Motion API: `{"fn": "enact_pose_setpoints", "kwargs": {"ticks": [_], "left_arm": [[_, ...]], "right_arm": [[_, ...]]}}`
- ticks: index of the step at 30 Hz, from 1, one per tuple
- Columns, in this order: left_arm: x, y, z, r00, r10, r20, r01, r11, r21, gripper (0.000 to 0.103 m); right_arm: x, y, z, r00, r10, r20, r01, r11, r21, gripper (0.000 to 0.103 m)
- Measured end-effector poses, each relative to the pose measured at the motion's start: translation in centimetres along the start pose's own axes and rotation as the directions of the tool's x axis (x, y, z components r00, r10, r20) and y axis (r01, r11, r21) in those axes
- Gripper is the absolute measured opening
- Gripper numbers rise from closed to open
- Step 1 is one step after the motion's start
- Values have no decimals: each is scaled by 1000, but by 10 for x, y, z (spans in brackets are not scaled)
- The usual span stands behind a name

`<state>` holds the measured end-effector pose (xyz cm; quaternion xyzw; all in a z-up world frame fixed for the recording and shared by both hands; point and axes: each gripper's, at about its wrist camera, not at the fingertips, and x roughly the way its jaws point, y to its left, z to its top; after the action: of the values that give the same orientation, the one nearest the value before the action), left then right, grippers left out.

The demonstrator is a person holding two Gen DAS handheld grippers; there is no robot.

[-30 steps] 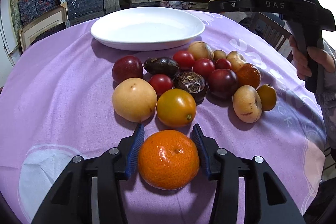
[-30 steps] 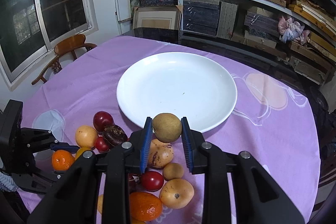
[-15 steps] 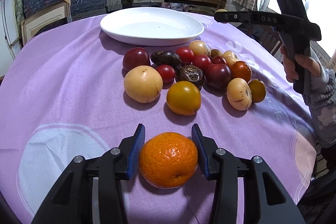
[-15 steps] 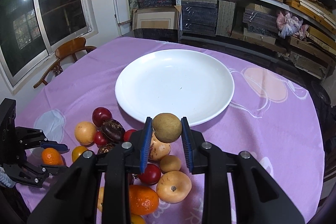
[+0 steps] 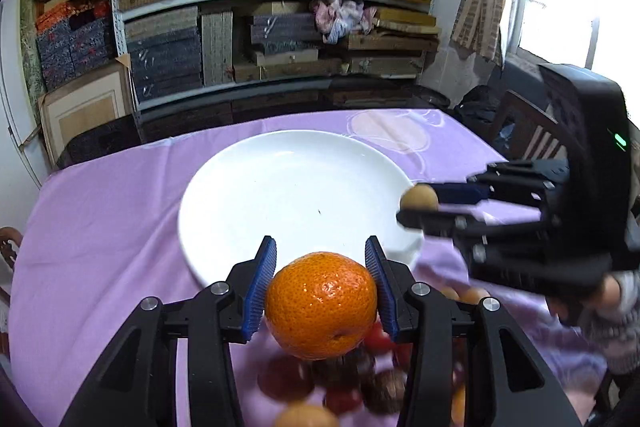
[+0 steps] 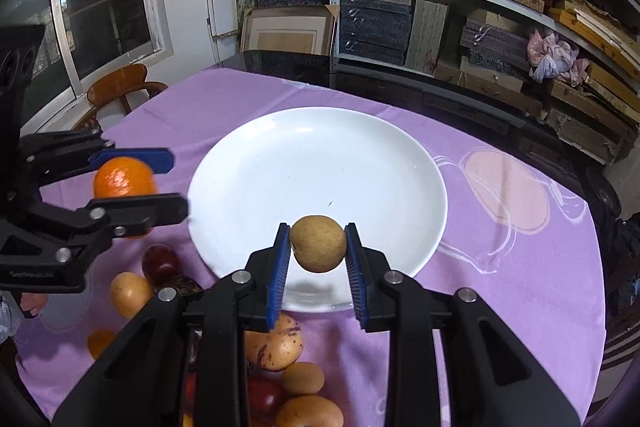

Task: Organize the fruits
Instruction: 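Carry both fruits over the white plate and open both tools to release them, then grasp a small yellow citrus with the right tool while the left tool grasps an orange fruit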

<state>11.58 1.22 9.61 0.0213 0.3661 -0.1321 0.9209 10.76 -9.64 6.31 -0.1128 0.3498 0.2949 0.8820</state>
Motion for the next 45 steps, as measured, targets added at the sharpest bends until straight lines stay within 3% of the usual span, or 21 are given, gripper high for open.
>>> {"fn": "enact_pose_setpoints", "kwargs": {"ticks": [6,12,14,16,19,23,25,27,29,36,41,45], "left_arm": [[62,22,9,996,-1,-90,-6,997,-81,47],[76,46,9,994,-10,-108,-5,990,-139,47],[71,49,12,996,2,-94,-16,990,-143,54],[67,51,14,997,4,-83,-16,988,-152,69],[59,49,14,997,15,-70,-26,988,-152,72],[38,52,10,998,47,-53,-54,987,-149,78],[21,52,2,997,71,-39,-76,986,-147,88],[-1,54,-11,995,103,-16,-104,983,-153,95],[-24,54,-29,993,118,0,-116,980,-159,99],[-77,26,-114,997,77,-11,-78,988,-132,100],[-83,-4,-153,998,44,-36,-47,997,-65,100],[-76,-23,-165,997,45,-61,-45,999,-2,100]], "right_arm": [[40,-6,4,998,9,-56,-9,1000,-9,27],[69,-10,6,994,15,-104,-17,1000,-17,27],[74,-10,5,993,20,-112,-22,1000,-16,27],[76,-9,3,993,22,-115,-24,1000,-13,27],[71,-8,3,995,13,-95,-14,1000,-11,38],[53,-9,2,998,2,-67,-2,1000,-4,39],[34,-12,-1,999,0,-38,0,1000,10,42],[8,-15,-11,1000,-8,4,8,999,31,65],[-22,-15,-27,998,-21,63,19,999,45,76],[-107,-1,-110,988,-33,149,22,997,80,94],[-132,16,-165,988,11,155,-31,991,127,94],[-130,25,-187,991,30,129,-47,990,130,94]]}}
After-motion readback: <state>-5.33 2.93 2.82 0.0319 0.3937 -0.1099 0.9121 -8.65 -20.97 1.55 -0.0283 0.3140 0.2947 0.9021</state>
